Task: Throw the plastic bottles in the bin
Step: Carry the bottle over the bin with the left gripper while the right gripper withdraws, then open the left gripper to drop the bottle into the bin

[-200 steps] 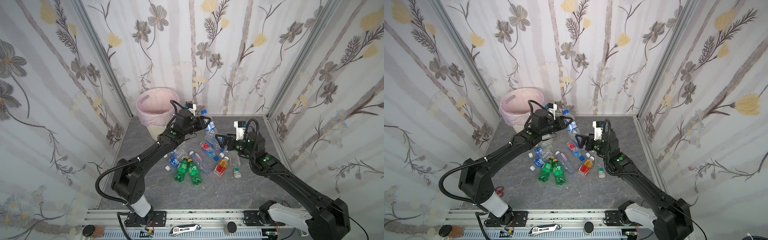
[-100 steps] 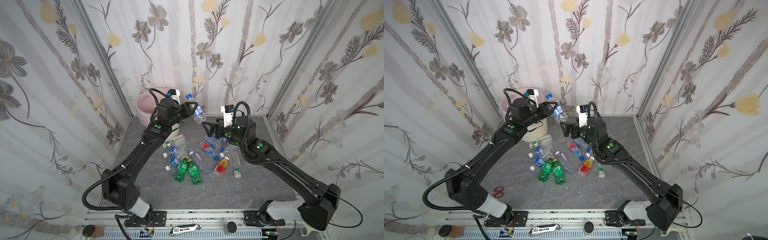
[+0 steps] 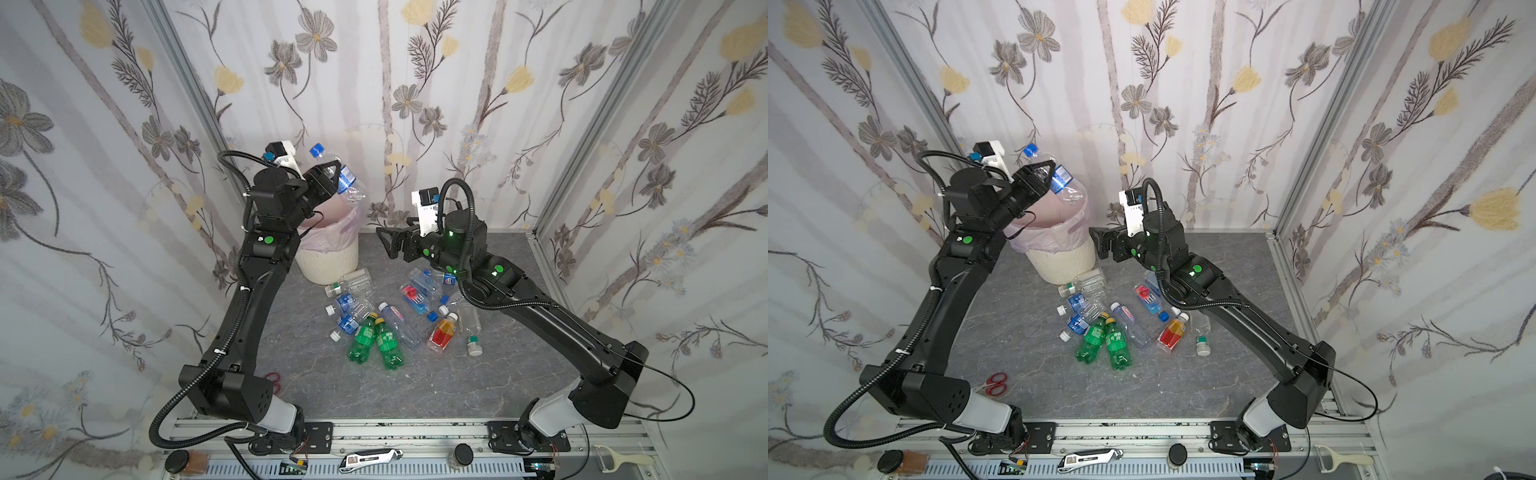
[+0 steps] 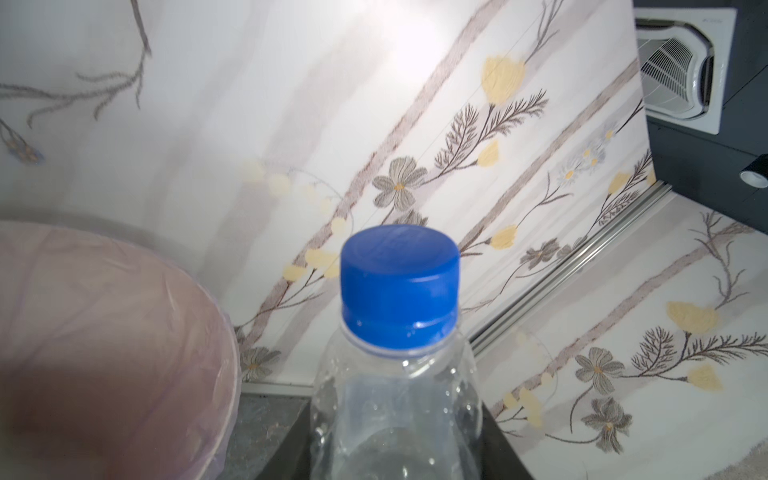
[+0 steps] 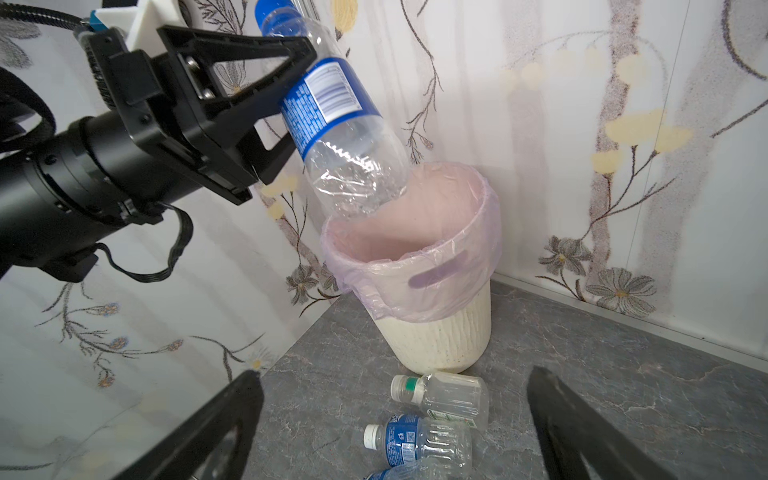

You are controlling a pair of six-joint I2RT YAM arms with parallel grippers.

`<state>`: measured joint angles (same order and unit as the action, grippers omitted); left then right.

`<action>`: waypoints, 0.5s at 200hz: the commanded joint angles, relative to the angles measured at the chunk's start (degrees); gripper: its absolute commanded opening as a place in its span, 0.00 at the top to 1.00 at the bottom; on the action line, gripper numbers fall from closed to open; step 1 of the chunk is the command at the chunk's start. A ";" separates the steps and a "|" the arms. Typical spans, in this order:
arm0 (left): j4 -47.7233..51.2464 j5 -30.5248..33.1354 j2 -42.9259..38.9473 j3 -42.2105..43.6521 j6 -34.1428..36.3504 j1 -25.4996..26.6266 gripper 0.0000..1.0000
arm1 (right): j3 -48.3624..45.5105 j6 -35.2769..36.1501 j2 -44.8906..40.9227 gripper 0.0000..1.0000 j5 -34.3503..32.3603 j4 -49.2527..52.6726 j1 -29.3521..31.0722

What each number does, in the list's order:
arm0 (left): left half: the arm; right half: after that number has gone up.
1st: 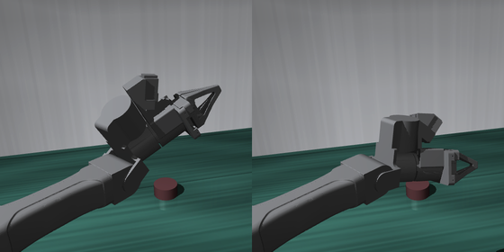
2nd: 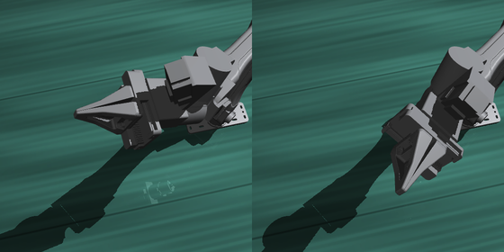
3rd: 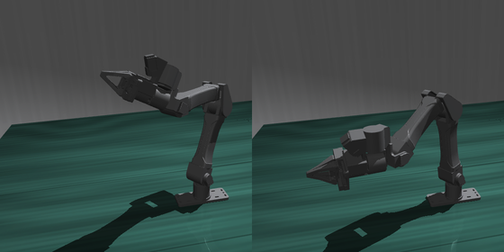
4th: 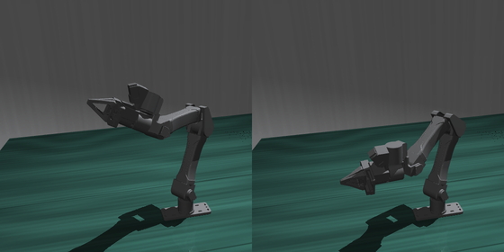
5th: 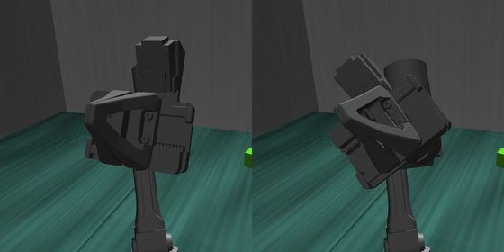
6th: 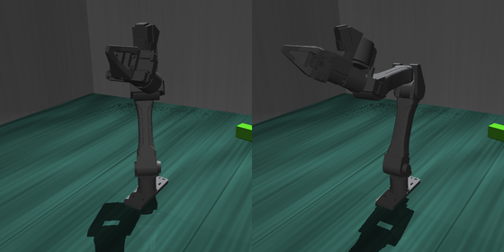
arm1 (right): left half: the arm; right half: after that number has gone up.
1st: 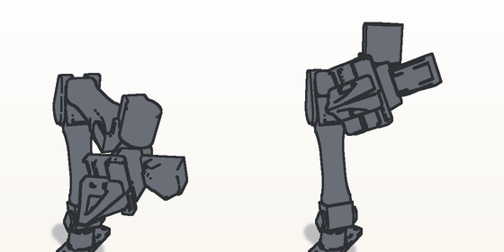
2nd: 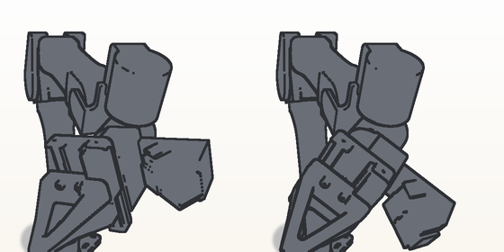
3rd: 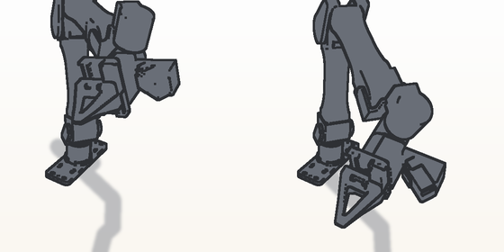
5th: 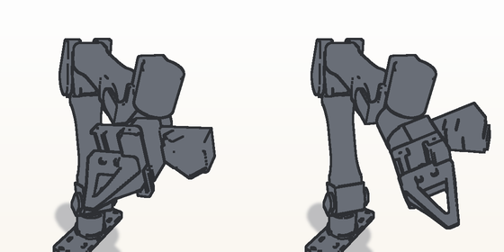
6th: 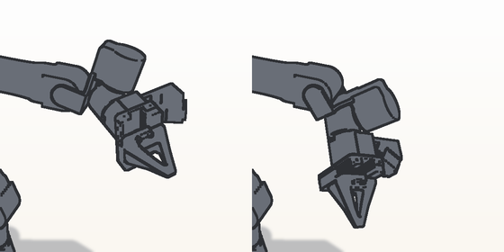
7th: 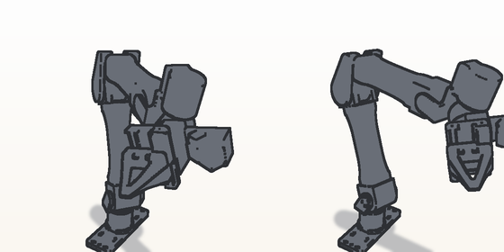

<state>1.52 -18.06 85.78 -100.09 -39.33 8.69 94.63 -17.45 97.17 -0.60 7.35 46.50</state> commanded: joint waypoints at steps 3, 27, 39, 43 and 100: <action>-1.34 -0.87 -0.11 -4.21 0.07 -2.60 0.59 | 2.42 1.41 1.39 0.00 -0.70 -0.52 2.12; -1.43 -1.18 0.44 -8.21 -1.20 -5.37 0.58 | 3.19 1.42 1.97 0.00 -0.98 -0.85 2.50; -1.43 -1.03 0.86 -9.26 -0.97 -5.92 0.57 | 3.19 1.37 2.20 0.00 -1.07 -0.88 2.51; -1.43 -0.92 1.01 -9.30 -0.86 -6.04 0.57 | 3.19 1.37 2.32 0.00 -1.07 -0.85 2.47; -0.83 -5.78 12.83 -5.69 -2.07 -10.88 0.42 | 3.19 1.08 3.22 0.00 -0.46 0.44 2.52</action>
<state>-1.15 -18.98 93.84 -105.97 -39.70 -0.40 97.41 -16.45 100.01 -1.45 7.92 49.01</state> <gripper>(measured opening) 0.462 0.995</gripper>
